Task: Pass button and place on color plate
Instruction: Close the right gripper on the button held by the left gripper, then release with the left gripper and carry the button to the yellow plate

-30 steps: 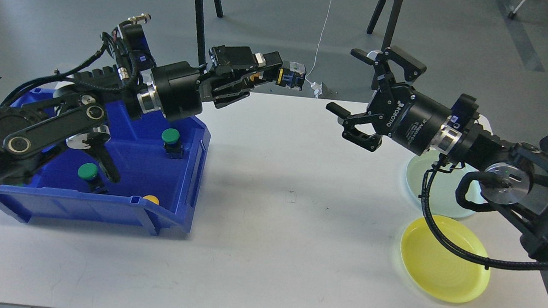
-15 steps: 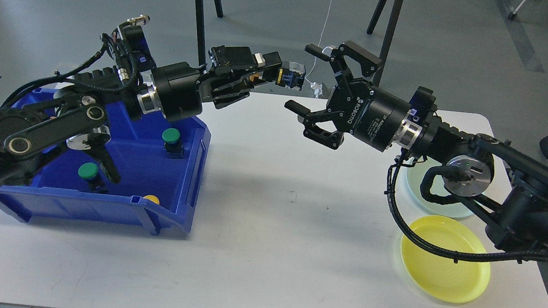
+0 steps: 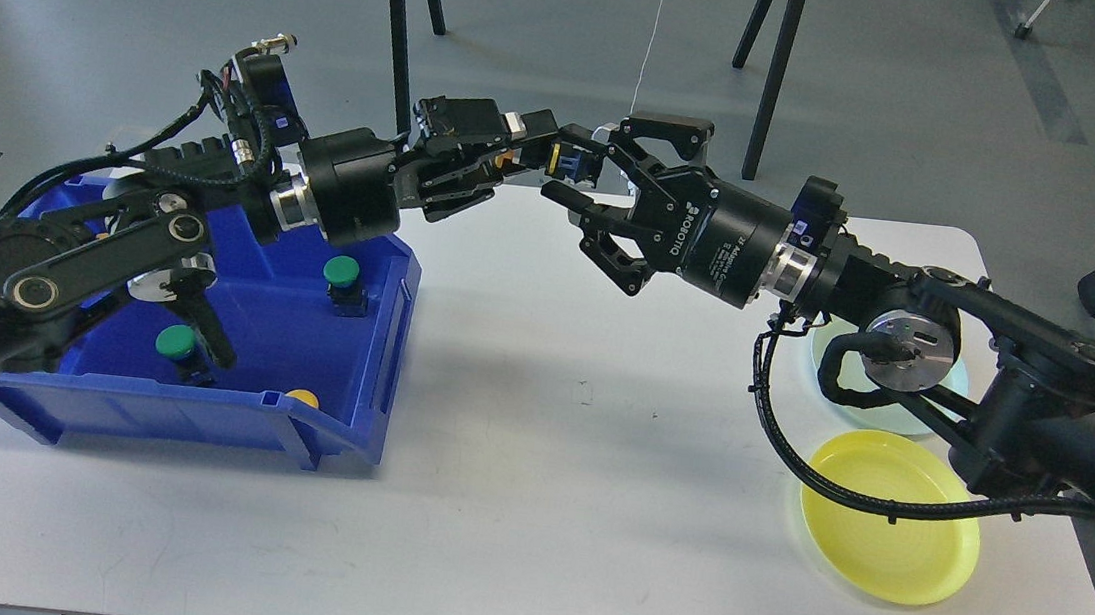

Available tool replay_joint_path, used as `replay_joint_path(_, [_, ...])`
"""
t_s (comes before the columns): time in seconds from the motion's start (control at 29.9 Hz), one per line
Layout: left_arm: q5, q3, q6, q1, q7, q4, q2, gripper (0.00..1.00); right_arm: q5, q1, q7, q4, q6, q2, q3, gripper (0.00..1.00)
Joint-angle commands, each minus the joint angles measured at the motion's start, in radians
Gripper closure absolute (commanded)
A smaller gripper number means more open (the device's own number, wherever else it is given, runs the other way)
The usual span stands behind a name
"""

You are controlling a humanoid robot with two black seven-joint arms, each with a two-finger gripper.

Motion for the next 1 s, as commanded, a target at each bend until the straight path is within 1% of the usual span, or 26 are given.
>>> replay_joint_path(0.0, [0.000, 0.000, 0.000, 0.000, 0.000, 0.000, -0.001, 0.95, 0.015, -0.003, 0.000, 0.001, 0.000, -0.001, 0.003, 0.83])
replay_joint_path(0.1, [0.000, 0.000, 0.000, 0.000, 0.000, -0.002, -0.001, 0.94, 0.017, -0.003, 0.002, 0.000, 0.000, 0.002, 0.006, 0.92])
replay_joint_path(0.2, [0.000, 0.000, -0.002, 0.000, 0.000, -0.002, 0.001, 0.93, 0.017, -0.003, 0.002, 0.000, 0.000, 0.002, 0.009, 0.98])
replay_joint_path(0.33, [0.000, 0.000, -0.002, 0.001, 0.000, -0.002, 0.001, 0.91, 0.017, -0.003, 0.002, 0.000, 0.000, -0.001, 0.009, 0.99])
replay_joint_path(0.37, [0.000, -0.002, -0.002, 0.001, 0.000, -0.002, 0.002, 0.87, 0.017, -0.003, 0.002, 0.000, 0.000, -0.003, 0.009, 0.99])
replay_joint_path(0.43, [0.000, -0.002, -0.002, 0.006, 0.000, -0.002, 0.002, 0.73, 0.018, -0.003, 0.002, 0.001, 0.000, -0.006, 0.009, 0.99])
replay_joint_path(0.5, [-0.004, -0.002, -0.002, 0.006, 0.000, -0.002, 0.002, 0.48, 0.020, -0.003, 0.008, 0.001, 0.000, -0.009, 0.012, 0.99])
replay_joint_path(0.53, [-0.004, -0.002, -0.003, 0.007, 0.000, -0.002, 0.002, 0.38, 0.022, -0.003, 0.014, 0.001, 0.000, -0.009, 0.014, 0.99])
replay_joint_path(0.57, [-0.006, -0.002, -0.002, 0.007, 0.000, -0.002, 0.002, 0.30, 0.028, -0.003, 0.023, 0.001, 0.000, -0.010, 0.017, 0.99])
replay_joint_path(0.7, [-0.019, -0.002, -0.003, 0.009, 0.000, 0.000, 0.004, 0.23, 0.074, -0.003, 0.031, 0.003, 0.000, -0.030, 0.018, 0.99])
replay_joint_path(0.84, [-0.020, -0.002, -0.002, 0.009, 0.000, 0.000, 0.004, 0.20, 0.074, -0.012, 0.031, 0.007, 0.000, -0.052, 0.018, 0.99])
replay_joint_path(0.9, [-0.021, -0.003, 0.001, 0.009, 0.000, 0.001, 0.004, 0.20, 0.078, -0.026, 0.034, 0.016, 0.000, -0.087, 0.021, 0.99])
replay_joint_path(0.97, [-0.023, -0.003, 0.006, 0.009, 0.000, 0.001, 0.004, 0.19, 0.081, -0.073, 0.034, 0.027, 0.000, -0.146, 0.043, 0.99])
